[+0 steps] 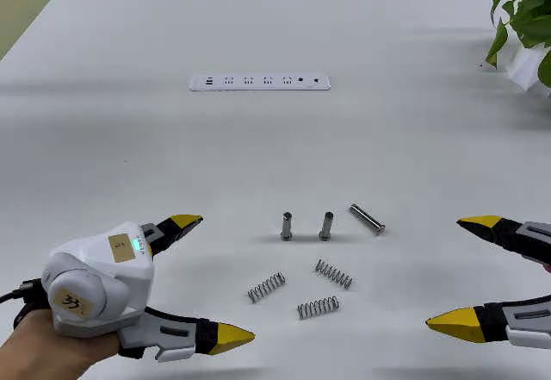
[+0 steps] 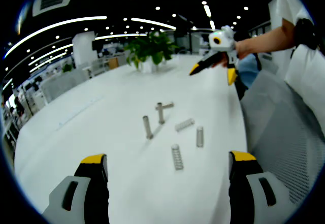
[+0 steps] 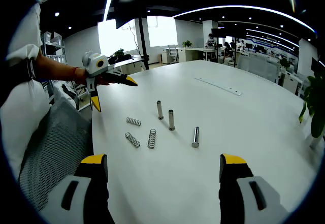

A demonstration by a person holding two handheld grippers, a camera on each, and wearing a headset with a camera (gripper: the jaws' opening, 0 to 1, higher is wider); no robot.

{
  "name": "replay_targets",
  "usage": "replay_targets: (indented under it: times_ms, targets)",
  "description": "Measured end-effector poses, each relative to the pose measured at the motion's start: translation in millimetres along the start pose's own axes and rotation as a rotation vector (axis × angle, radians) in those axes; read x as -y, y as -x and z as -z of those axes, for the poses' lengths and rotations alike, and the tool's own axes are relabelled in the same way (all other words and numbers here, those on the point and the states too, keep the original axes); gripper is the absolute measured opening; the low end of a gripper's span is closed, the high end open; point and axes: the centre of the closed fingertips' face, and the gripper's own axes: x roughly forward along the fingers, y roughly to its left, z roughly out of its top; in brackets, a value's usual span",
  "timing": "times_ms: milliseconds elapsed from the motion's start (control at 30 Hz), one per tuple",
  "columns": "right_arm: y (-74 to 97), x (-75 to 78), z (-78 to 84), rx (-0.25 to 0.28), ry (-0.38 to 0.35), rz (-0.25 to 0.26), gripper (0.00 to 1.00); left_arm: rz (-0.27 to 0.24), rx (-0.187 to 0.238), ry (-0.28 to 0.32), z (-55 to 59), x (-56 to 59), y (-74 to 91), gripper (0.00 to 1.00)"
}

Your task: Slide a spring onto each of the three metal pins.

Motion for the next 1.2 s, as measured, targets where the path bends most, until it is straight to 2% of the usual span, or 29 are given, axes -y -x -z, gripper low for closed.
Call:
replay_targets:
  times_ms: [1200]
  targets:
    - [-3.3,1.1,-7.4,-0.011,0.009,-0.011,0.92,0.017,0.004,0.003,-3.1,3.4,-1.1,1.00]
